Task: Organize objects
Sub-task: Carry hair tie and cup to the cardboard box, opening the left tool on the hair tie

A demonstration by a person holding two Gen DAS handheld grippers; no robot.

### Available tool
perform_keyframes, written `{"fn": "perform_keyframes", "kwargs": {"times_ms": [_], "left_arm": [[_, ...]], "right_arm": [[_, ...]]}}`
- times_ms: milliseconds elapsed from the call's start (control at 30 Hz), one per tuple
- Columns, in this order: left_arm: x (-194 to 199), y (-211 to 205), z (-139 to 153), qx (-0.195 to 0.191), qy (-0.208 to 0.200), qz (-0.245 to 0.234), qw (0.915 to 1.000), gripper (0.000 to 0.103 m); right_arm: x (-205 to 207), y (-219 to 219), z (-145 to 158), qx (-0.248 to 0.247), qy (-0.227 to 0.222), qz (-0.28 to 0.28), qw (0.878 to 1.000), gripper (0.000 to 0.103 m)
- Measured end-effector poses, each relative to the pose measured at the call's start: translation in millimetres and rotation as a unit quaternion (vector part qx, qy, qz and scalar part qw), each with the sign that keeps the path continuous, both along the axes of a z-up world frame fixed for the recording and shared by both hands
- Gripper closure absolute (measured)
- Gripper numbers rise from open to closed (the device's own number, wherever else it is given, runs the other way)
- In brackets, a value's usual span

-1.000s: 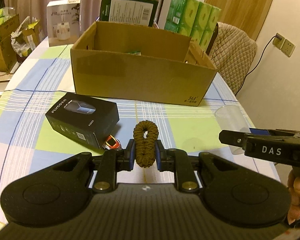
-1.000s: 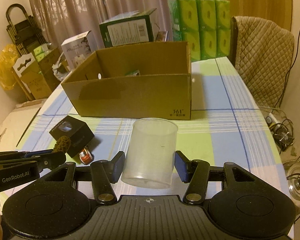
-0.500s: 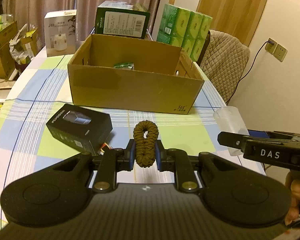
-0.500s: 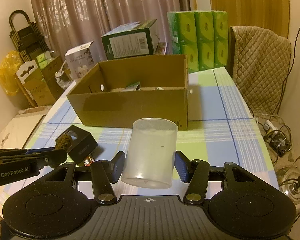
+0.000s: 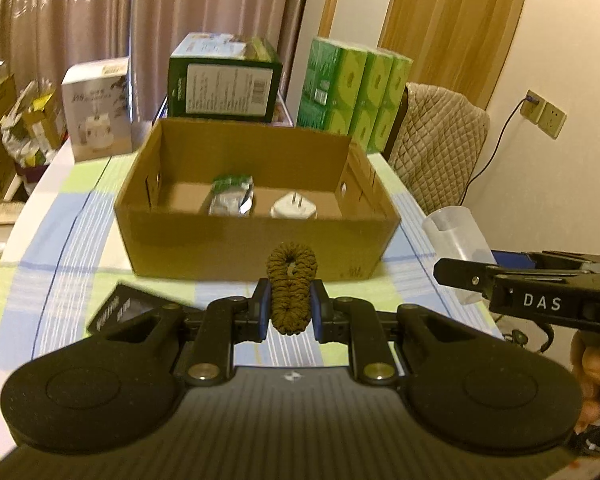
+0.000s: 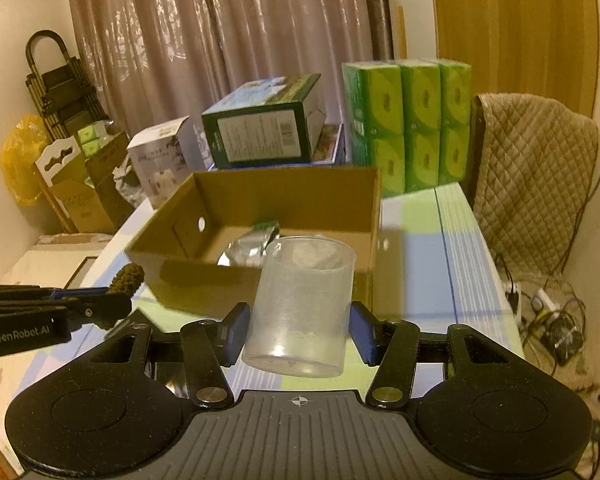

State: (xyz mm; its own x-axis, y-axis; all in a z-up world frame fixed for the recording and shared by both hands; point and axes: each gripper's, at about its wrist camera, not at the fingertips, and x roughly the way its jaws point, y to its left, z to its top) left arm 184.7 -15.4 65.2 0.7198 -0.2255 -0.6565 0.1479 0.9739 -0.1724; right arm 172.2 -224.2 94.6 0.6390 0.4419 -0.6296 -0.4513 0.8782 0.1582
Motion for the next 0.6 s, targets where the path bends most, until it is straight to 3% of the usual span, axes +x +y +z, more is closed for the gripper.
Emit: {"fn": "perform_keyframes", "kwargs": {"times_ms": [267, 600], "left_arm": [[71.7, 9.5, 14.0, 0.023, -0.002, 0.001, 0.9997, 0.087], [139.5, 16.0, -2.3, 0.026, 0.019, 0.003, 0.9995, 0.087]], "right_arm": [[62.6, 18.6, 6.3, 0.009, 0.012, 0.007, 1.0, 0.052], [120.4, 45.5, -16.9, 0.0, 0.038, 0.008, 0.999, 0.052]]}}
